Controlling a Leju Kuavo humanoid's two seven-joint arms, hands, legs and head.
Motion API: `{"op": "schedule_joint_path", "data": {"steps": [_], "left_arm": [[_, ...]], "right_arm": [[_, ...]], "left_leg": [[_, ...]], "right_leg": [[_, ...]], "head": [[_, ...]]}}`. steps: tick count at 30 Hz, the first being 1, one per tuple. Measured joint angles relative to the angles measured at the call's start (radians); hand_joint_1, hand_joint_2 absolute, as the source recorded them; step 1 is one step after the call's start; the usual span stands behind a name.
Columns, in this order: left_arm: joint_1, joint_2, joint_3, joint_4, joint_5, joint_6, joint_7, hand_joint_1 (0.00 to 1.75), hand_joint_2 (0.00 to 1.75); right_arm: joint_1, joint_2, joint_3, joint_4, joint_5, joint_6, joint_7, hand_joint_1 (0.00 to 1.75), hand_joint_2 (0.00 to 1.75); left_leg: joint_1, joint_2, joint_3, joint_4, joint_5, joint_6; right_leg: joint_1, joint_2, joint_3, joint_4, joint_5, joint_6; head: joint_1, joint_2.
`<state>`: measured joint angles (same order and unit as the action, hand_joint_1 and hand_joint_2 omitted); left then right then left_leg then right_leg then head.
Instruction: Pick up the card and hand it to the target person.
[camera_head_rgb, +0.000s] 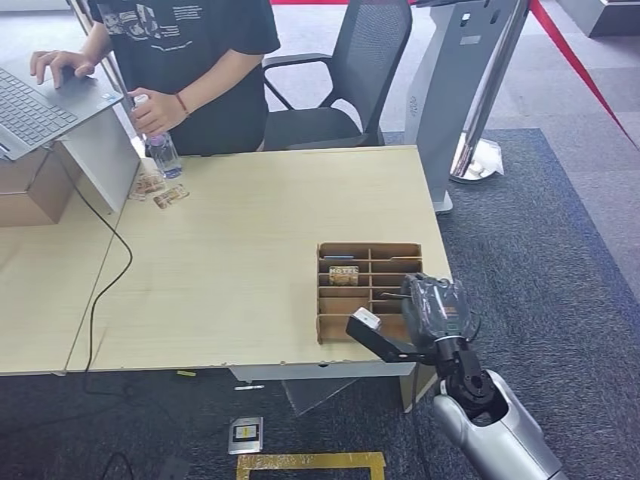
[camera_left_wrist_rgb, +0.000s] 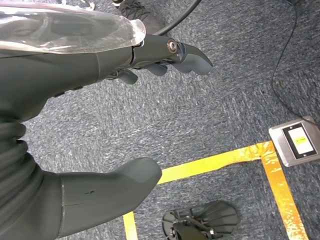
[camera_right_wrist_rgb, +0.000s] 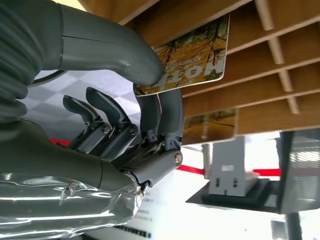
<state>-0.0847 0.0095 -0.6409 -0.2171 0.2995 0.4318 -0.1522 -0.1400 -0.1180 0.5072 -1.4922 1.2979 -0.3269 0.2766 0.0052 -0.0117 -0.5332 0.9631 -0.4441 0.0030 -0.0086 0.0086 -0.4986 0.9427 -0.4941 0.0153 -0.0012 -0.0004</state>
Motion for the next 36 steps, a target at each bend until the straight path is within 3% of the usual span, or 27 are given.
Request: {"op": "schedule_joint_path", "data": {"steps": [8, 13, 19, 25, 36], "left_arm": [[0.001, 0.0, 0.0, 0.0, 0.014, 0.0, -0.011, 0.0, 1.75], [0.003, 0.001, 0.0, 0.0, 0.015, 0.0, -0.014, 0.0, 1.75], [0.001, 0.001, -0.001, 0.0, 0.005, -0.006, -0.016, 0.0, 1.75], [-0.003, 0.001, -0.01, 0.0, 0.0, -0.009, -0.016, 0.0, 1.75], [-0.02, 0.0, -0.027, 0.0, -0.014, -0.003, 0.005, 0.0, 1.75]], "right_arm": [[0.0, -0.038, -0.038, -0.085, -0.204, -0.006, -0.193, 1.69, 1.75], [0.001, -0.089, -0.086, -0.184, -0.287, 0.017, -0.251, 1.72, 1.75], [0.013, -0.143, -0.165, -0.309, -0.341, -0.004, -0.251, 1.75, 1.75], [0.018, -0.154, -0.228, -0.385, -0.35, -0.087, -0.242, 1.75, 1.75], [-0.072, -0.118, -0.234, -0.328, -0.083, -0.158, -0.108, 1.75, 1.75]], "left_leg": [[0.0, 0.0, 0.0, 0.0, 0.0, 0.0], [0.0, 0.0, 0.0, 0.0, 0.0, 0.0], [0.0, 0.001, 0.0, 0.0, 0.0, 0.0], [0.0, 0.001, 0.0, 0.0, 0.0, 0.0], [0.0, 0.0, -0.001, 0.0, 0.0, 0.0]], "right_leg": [[0.0, 0.0, 0.0, 0.0, 0.0, 0.0], [0.0, 0.0, 0.0, 0.0, 0.0, 0.0], [0.0, 0.001, 0.0, 0.0, 0.0, 0.0], [0.0, 0.001, 0.0, 0.0, 0.0, 0.0], [0.0, 0.0, 0.0, 0.0, 0.0, 0.0]], "head": [[0.0, 0.0], [0.0, 0.0], [0.0, 0.0], [0.0, 0.0], [0.0, 0.0]]}}
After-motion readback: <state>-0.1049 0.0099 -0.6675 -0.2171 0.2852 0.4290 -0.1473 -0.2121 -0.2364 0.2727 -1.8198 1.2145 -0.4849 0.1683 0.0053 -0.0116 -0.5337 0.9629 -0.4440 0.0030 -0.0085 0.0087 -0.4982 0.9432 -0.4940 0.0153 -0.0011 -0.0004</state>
